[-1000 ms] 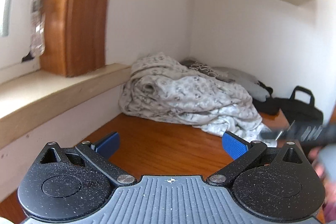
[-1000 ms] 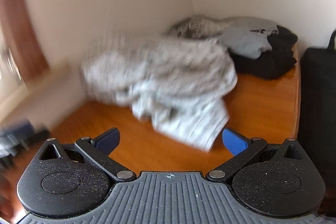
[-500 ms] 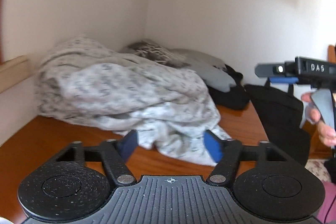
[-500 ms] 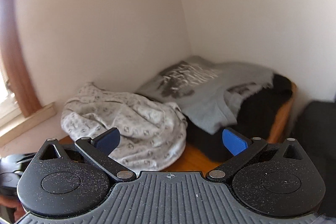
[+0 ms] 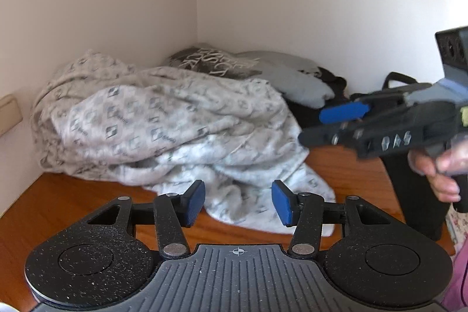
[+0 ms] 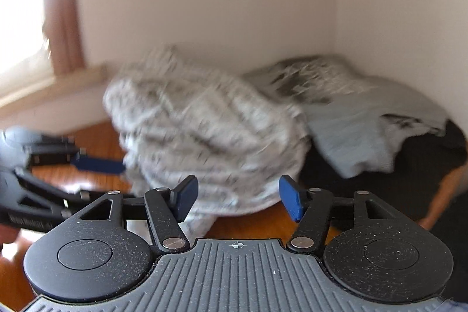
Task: Fold clothes
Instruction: 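Reach both grippers toward the crumpled grey-white patterned blanket on the desk, then close the right gripper on the blanket edge while the left gripper grasps another edge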
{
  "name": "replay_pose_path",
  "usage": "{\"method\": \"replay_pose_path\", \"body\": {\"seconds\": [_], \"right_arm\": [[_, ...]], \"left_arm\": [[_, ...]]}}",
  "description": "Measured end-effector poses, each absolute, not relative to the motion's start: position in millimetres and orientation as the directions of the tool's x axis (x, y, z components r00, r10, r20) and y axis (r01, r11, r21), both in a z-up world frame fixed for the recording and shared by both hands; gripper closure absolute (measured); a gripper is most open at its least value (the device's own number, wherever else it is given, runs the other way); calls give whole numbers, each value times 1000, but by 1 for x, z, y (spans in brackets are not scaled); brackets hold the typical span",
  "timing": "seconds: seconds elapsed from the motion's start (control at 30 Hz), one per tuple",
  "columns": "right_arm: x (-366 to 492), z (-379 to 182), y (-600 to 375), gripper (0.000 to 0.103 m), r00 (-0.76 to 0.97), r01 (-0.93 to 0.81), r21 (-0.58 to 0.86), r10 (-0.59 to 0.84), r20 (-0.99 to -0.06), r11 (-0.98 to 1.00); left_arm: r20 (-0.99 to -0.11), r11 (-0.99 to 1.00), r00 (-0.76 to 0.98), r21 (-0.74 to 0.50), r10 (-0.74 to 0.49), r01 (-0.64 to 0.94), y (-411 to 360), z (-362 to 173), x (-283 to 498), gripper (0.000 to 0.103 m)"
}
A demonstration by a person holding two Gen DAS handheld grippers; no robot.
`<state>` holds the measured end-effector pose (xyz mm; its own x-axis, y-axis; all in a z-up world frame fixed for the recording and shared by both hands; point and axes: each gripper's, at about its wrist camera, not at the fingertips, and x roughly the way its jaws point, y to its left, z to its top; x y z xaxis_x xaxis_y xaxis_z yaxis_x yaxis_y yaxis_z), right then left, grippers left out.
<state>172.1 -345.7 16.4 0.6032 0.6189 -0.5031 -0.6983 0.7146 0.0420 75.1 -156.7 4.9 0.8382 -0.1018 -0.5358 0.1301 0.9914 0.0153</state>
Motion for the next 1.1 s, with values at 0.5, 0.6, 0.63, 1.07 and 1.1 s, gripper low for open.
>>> {"method": "replay_pose_path", "body": {"seconds": [0.5,0.6,0.63,1.07,1.1], "right_arm": [[159,6,-314,62,525,-822,-113,664,-532,559],[157,3,-298,68,579,-802,-244,609,-542,546],[158,4,-296,79,591,-795,-263,598,-541,547],[186,83,-315,99,624,-771,-149,686,-374,620],[187,86,-315,102,622,-772,-145,689,-372,619]], "left_arm": [[-512,986,854,80,-88,149,-159,21,75,66],[-510,983,857,107,-72,146,-159,23,72,64],[-508,983,858,110,-74,150,-159,26,71,62],[-458,953,886,228,-75,198,-174,55,94,28],[-460,951,885,236,-72,200,-176,54,101,28]]}}
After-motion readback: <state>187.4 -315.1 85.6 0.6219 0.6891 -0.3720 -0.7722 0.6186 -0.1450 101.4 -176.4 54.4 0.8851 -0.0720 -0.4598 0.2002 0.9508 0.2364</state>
